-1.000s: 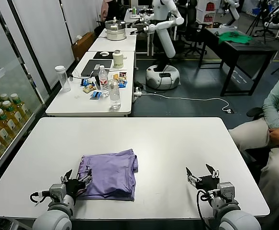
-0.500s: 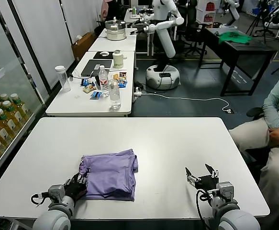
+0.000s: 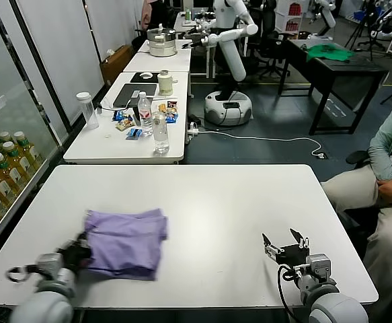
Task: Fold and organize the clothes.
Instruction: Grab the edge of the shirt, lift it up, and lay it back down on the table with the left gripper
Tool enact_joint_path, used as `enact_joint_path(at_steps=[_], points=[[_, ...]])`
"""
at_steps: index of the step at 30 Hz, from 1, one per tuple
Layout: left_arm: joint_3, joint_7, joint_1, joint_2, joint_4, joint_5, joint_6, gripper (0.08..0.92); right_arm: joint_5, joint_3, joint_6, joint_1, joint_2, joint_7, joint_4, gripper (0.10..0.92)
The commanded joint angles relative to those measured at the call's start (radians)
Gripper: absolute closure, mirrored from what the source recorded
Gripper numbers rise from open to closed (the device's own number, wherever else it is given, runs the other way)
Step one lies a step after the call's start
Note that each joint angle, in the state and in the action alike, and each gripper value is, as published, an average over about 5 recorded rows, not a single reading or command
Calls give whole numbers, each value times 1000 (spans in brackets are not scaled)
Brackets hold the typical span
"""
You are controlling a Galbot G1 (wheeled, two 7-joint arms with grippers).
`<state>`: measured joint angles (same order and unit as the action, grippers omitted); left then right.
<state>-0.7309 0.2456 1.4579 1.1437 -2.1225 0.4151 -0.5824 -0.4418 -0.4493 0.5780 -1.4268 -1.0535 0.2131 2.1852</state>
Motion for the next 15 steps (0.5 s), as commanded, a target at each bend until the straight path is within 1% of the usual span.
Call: enact_joint_path(at_steps=[1, 2, 4, 7, 9, 12, 13, 15], points=[[-418, -129, 51, -165, -115, -55, 0, 899, 0, 5, 0, -1, -2, 0, 3, 203], [-374, -131, 48, -153, -129, -56, 0, 899, 1, 5, 0, -1, -2, 0, 3, 203], [-238, -140, 34, -100, -181, -66, 1, 899, 1, 4, 0, -1, -3, 0, 5, 203], [22, -161, 5, 6, -254, -119, 1, 899, 2, -3, 0, -6, -4, 1, 11, 203], [189, -188, -11, 69, -270, -193, 2, 899, 3, -7, 0, -12, -5, 1, 14, 203], [387, -238, -33, 144, -239, -308, 17, 899, 8, -11, 0, -20, -8, 0, 18, 203], [437, -255, -40, 162, -218, -342, 27, 899, 9, -12, 0, -23, -10, 0, 20, 203], [493, -280, -57, 182, -168, -390, 52, 899, 11, -13, 0, -28, -12, 0, 23, 203]])
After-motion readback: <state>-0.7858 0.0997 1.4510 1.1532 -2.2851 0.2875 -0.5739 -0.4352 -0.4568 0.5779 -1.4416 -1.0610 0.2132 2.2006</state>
